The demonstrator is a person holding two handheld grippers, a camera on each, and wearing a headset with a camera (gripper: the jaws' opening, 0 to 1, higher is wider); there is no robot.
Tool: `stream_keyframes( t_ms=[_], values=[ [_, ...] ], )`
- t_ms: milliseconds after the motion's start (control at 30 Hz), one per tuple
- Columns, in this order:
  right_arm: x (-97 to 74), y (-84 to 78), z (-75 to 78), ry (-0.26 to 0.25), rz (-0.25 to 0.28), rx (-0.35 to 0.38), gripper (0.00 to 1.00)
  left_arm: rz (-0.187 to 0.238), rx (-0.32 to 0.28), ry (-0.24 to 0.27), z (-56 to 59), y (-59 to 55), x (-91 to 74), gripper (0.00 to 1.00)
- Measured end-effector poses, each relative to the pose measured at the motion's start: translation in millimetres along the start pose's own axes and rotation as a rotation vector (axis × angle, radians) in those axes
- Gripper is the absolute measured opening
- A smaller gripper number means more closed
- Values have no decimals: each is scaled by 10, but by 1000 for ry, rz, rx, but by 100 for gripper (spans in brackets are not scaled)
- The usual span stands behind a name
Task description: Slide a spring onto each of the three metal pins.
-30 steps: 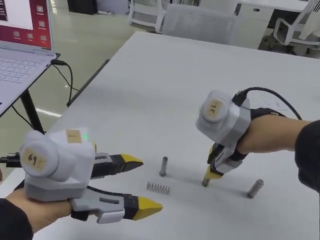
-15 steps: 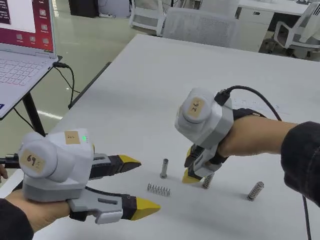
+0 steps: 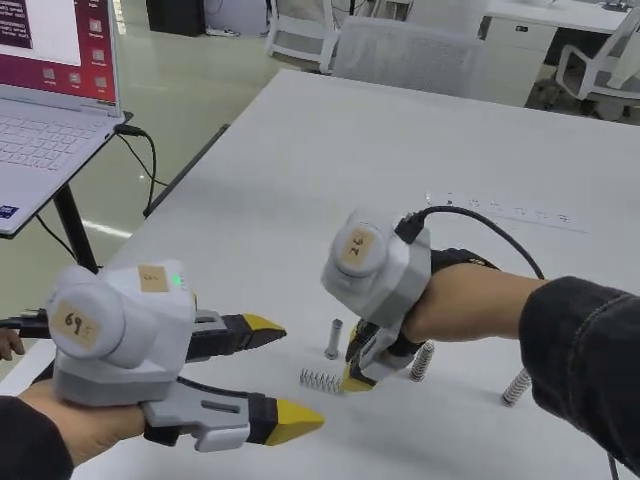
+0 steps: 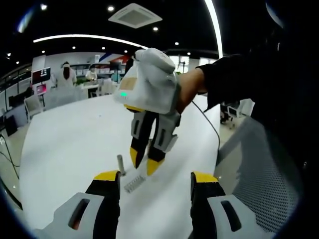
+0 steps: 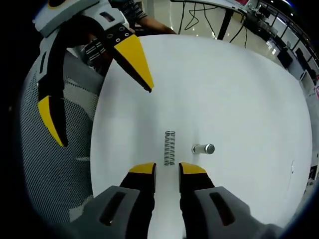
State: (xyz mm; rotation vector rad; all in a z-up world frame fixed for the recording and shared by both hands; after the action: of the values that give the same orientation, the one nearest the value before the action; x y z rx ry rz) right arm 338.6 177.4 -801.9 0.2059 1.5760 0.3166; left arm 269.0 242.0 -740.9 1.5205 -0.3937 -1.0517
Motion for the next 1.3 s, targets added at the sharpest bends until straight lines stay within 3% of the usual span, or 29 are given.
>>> stream_keyframes(
  t_ms=[300,600,833,1033,1300],
  values=[
    [149,6,33,-4,7,25,13,-8,-3,-3,-1,-22,13,51],
    [285,-21,6,-6,-27,5,10,-16,-6,-1,-2,-36,18,51],
    [275,-34,33,-27,-24,-7,8,-21,-6,-2,-4,-40,26,50],
    [121,-53,-43,-7,-18,2,7,-24,-1,-5,-3,-36,33,50],
    [-290,-41,-194,13,12,-27,7,-35,31,-27,49,21,57,47]
  ],
)
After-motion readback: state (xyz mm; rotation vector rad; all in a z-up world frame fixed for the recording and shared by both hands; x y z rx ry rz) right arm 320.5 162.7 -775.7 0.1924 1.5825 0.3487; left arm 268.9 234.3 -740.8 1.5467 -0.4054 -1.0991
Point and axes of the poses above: the centre of the closed fingertips' face, and the gripper's own axes: x roughly forward along the fingers, z roughly to its right, y roughly out of its top, the point moved 4 cm from there along -x, roughly backward along the fingers, and after that the axes turned 1 degree about -x, right-handed, at the moved point
